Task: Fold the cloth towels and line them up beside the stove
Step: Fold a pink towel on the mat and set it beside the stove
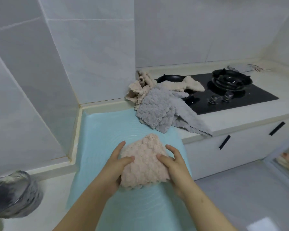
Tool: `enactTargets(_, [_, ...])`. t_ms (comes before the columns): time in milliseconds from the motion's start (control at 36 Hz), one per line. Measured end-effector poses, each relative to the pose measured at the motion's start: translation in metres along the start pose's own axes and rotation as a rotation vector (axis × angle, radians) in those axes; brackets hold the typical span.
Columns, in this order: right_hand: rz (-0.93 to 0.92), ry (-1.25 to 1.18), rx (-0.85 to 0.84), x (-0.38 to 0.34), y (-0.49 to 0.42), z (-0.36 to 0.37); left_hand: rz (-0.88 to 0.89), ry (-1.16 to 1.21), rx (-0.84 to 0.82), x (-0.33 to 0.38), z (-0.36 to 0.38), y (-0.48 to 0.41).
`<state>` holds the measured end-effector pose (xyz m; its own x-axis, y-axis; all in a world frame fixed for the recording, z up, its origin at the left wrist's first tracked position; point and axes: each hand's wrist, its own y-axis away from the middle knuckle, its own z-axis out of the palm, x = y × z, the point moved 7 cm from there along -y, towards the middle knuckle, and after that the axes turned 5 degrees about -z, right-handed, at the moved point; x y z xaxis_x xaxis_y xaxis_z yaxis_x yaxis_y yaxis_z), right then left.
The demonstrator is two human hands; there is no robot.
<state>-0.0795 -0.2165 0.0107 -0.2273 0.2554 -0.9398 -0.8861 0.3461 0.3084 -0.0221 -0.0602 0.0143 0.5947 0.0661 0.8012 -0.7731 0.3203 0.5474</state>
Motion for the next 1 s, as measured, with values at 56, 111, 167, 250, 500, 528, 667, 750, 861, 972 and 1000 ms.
enactTargets(56, [0.019,-0.038,0.025,-0.006,0.004,-0.024,0.004,-0.028,-0.031,-0.001,0.029,-0.005])
enactTargets(111, [0.025,-0.076,0.062,-0.013,0.007,-0.053,-0.012,-0.067,-0.071,-0.005,0.062,-0.009])
enactTargets(167, [0.027,-0.116,0.102,-0.021,0.008,-0.085,-0.013,-0.125,-0.105,-0.009,0.097,-0.015])
enactTargets(250, [0.024,-0.157,0.153,-0.031,0.006,-0.141,0.029,-0.209,-0.152,-0.013,0.156,-0.027])
enactTargets(500, [-0.024,-0.157,0.249,-0.083,-0.018,-0.336,0.112,-0.266,-0.223,-0.033,0.361,-0.067])
enactTargets(528, [-0.026,-0.152,0.255,-0.089,-0.022,-0.355,0.105,-0.253,-0.229,-0.036,0.382,-0.071])
enactTargets(667, [-0.051,-0.117,0.288,-0.122,-0.043,-0.439,0.079,-0.185,-0.249,-0.037,0.474,-0.092])
enactTargets(750, [-0.050,-0.111,0.299,-0.136,-0.062,-0.479,0.052,-0.153,-0.269,-0.035,0.519,-0.107])
enactTargets(861, [-0.046,-0.104,0.337,-0.153,-0.093,-0.527,0.031,-0.169,-0.276,-0.029,0.572,-0.135])
enactTargets(972, [-0.046,-0.083,0.368,-0.170,-0.134,-0.571,0.033,-0.219,-0.296,-0.021,0.622,-0.177])
enactTargets(1000, [-0.045,-0.075,0.379,-0.175,-0.146,-0.582,0.039,-0.236,-0.306,-0.017,0.635,-0.189])
